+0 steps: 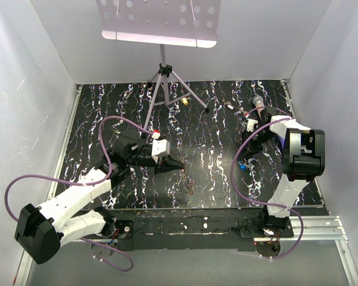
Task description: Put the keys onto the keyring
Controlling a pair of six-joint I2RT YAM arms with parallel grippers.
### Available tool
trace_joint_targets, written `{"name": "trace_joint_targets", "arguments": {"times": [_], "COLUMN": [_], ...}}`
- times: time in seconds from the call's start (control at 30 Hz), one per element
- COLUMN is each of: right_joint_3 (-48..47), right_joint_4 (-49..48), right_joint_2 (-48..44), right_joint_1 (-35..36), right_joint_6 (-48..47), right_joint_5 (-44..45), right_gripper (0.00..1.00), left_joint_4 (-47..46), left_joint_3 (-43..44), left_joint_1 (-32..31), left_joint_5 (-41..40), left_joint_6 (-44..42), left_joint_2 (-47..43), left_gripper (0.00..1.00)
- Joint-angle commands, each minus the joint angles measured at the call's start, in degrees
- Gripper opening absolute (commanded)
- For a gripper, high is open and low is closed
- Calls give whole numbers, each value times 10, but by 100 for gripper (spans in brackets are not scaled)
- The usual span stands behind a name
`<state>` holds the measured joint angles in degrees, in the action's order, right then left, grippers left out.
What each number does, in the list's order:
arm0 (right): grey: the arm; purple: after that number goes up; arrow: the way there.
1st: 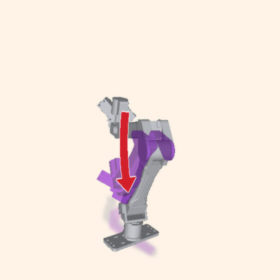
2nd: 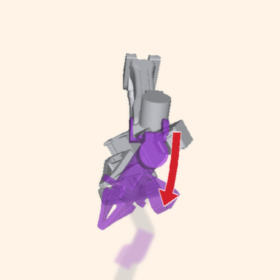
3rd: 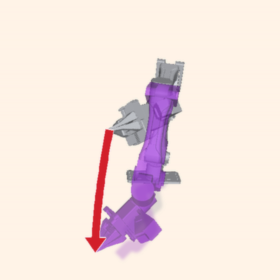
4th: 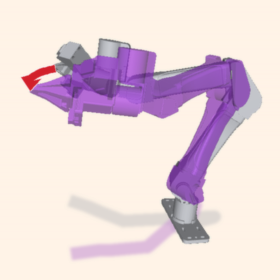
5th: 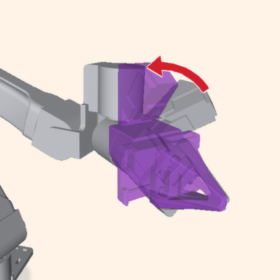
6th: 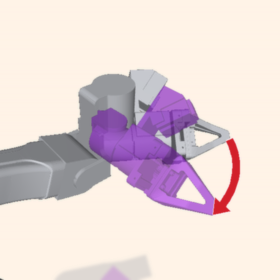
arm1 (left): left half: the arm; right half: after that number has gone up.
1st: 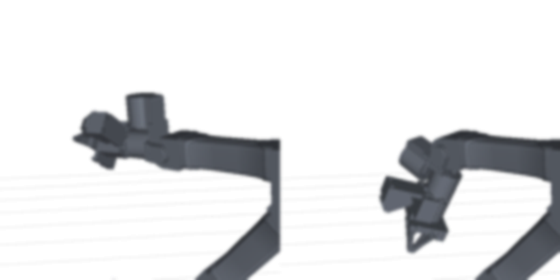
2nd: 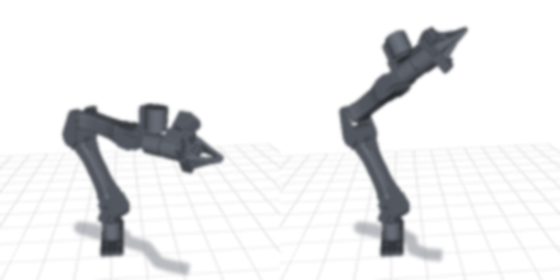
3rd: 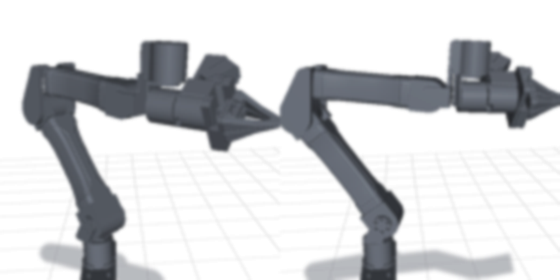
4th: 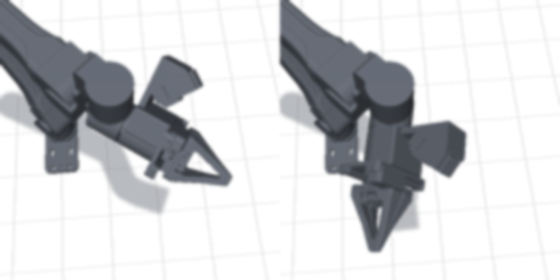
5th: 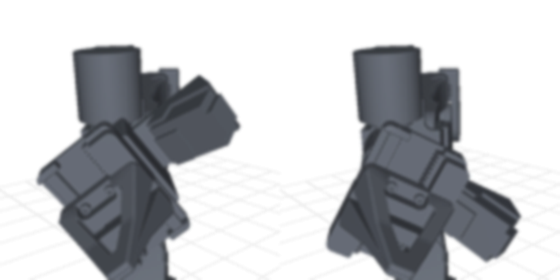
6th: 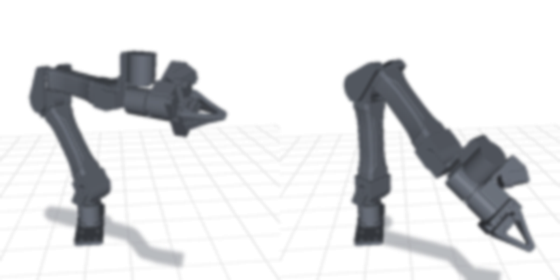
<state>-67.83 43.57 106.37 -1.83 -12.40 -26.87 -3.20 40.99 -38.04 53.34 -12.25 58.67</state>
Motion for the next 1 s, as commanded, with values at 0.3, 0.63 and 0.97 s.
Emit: {"name": "trace_joint_targets", "arguments": {"times": [0.3,0.63,0.97], "right_joint_3": [-26,-28,-30], "right_joint_4": [20,23,26], "right_joint_2": [9,10,12], "right_joint_1": [7,11,15], "right_joint_6": [-11,-14,-13], "right_joint_5": [11,19,26], "right_gripper": [22,20,14], "left_joint_4": [-8,-7,-7], "left_joint_3": [23,24,23], "left_joint_1": [2,1,2], "left_joint_5": [7,7,6], "left_joint_6": [-8,-9,-9], "left_joint_2": [-5,-6,-6], "left_gripper": [0,0,0]}}
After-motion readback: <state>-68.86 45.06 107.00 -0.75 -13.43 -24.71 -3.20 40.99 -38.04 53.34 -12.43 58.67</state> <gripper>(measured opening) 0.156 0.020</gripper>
